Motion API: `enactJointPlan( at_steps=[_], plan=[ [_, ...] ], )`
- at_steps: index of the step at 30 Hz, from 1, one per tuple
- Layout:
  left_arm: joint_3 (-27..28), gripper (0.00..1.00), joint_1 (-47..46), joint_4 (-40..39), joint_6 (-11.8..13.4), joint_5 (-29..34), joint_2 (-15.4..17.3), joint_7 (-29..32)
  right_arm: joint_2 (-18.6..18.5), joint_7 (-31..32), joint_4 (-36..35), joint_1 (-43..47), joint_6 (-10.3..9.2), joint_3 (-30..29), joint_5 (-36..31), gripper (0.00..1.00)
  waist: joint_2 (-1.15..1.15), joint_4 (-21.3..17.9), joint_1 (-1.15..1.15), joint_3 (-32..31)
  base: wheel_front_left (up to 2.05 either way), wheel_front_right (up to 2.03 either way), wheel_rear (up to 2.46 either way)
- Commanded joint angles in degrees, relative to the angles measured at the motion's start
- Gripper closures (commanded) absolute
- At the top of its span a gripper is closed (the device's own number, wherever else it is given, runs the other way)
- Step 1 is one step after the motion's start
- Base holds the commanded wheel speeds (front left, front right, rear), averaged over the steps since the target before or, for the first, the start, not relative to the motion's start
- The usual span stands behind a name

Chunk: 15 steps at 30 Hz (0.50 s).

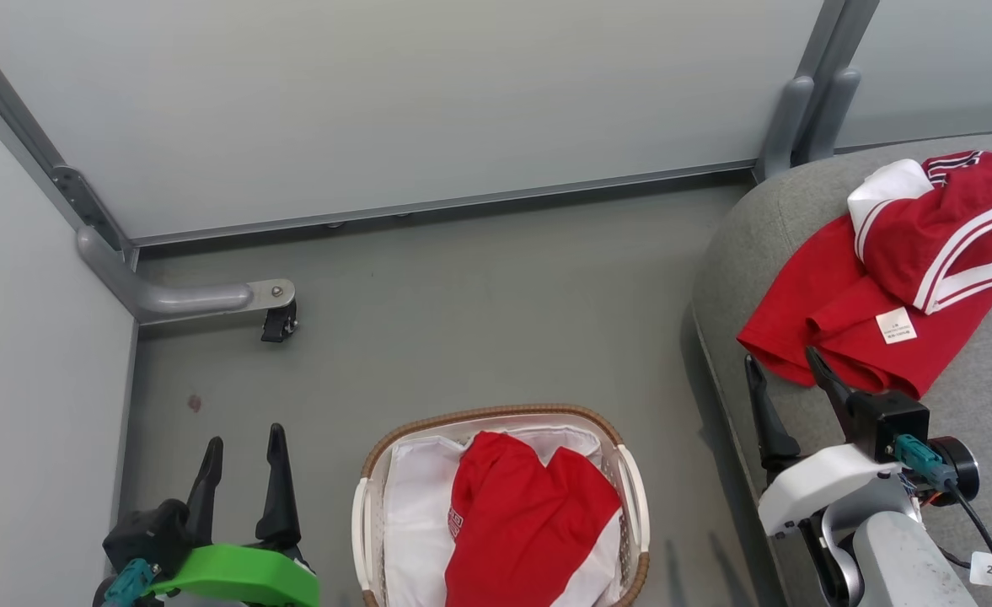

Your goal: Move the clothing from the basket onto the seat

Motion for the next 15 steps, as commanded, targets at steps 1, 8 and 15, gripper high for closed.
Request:
enactJointPlan(
  at_steps=[1, 8, 15],
  plan=[
    [-0.12, 0.0, -0.44, 0.07, 0.1, 0.07, 0.08, 0.05, -0.22, -0.1, 0.01, -0.05, -0.08, 0.01, 0.4, 0.0, 0.0, -0.04, 0.0, 0.16, 0.0, 0.0, 0.0],
    [-0.46, 0.0, -1.54, 0.08, -0.11, 0.66, 0.08, 0.05, -0.22, -0.1, -0.44, -0.97, -0.08, 0.28, 0.64, 0.0, 0.0, -0.39, 0.0, 1.59, 0.0, 0.0, 0.0],
    [-2.05, 0.0, -4.7, 0.69, -0.5, 1.49, 0.08, 0.05, -0.22, -0.11, -1.69, -2.72, -0.08, 0.0, 0.72, 0.0, 0.0, -1.05, 0.0, 5.47, 0.0, 0.0, 0.0]
  ],
)
